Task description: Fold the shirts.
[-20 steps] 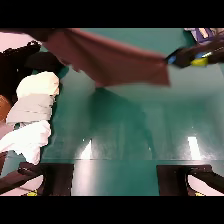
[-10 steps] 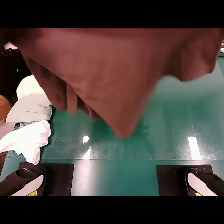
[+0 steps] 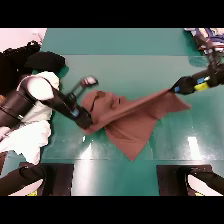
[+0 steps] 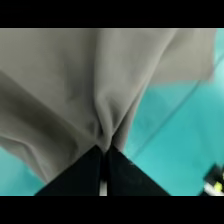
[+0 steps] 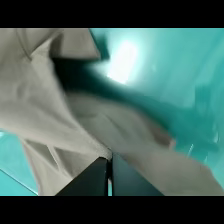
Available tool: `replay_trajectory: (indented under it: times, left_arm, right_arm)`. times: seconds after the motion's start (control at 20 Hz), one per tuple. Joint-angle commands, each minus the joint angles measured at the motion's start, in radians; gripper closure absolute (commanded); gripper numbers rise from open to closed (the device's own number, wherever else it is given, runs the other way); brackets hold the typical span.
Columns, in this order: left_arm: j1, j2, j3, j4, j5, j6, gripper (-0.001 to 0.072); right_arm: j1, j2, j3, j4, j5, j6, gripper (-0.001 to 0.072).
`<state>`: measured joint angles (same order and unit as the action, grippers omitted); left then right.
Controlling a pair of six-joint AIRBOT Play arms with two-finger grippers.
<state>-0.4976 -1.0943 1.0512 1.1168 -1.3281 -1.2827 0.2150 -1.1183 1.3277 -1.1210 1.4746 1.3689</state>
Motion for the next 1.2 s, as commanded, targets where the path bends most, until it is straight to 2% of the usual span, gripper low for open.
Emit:
replay_trajectory:
  times: [0.0,0.05,0.1,0.2,0.3,0.45,0.55,0.65,0.9,1.0,1.15]
  left_arm:
    - [-0.05,-0.003,-0.172,-0.003,0.085,-0.001,0.0394]
    - [-0.05,0.001,-0.16,-0.002,0.1,-0.001,0.0226]
    - [-0.043,0.002,-0.134,0.006,0.113,0.0,0.0205]
    - [0.004,0.002,-0.046,0.062,0.111,-0.001,0.0205]
    - [0.113,0.002,0.072,0.12,0.128,-0.004,0.0204]
    - [0.289,-0.022,0.146,0.115,0.234,-0.03,0.0205]
    - [0.346,-0.093,0.146,0.112,0.233,-0.013,0.0205]
    - [0.351,-0.198,0.147,0.091,0.243,0.065,0.0205]
    - [0.351,-0.387,0.167,-0.136,0.263,0.348,0.0204]
    - [0.351,-0.4,0.171,-0.159,0.259,0.395,0.0204]
    - [0.351,-0.402,0.171,-0.185,0.175,0.454,0.0206]
  right_arm:
    - [0.024,0.019,-0.142,-0.023,-0.063,0.005,0.0698]
    - [0.022,0.027,-0.158,-0.023,-0.064,0.005,0.0698]
    - [0.022,0.034,-0.168,-0.023,-0.065,0.005,0.0698]
    - [0.022,0.047,-0.169,-0.023,-0.067,0.006,0.0698]
    - [0.022,0.064,-0.169,-0.023,-0.074,0.007,0.0698]
    - [0.022,0.084,-0.169,-0.023,-0.08,0.012,0.0697]
    - [0.022,0.084,-0.169,-0.023,-0.079,0.016,0.0698]
    - [0.022,0.081,-0.169,-0.023,-0.079,0.025,0.0698]
    - [0.022,0.081,-0.169,-0.023,-0.074,0.047,0.0698]
    - [0.022,0.08,-0.169,-0.023,-0.079,0.048,0.0697]
    - [0.022,0.08,-0.169,-0.024,-0.09,0.049,0.0697]
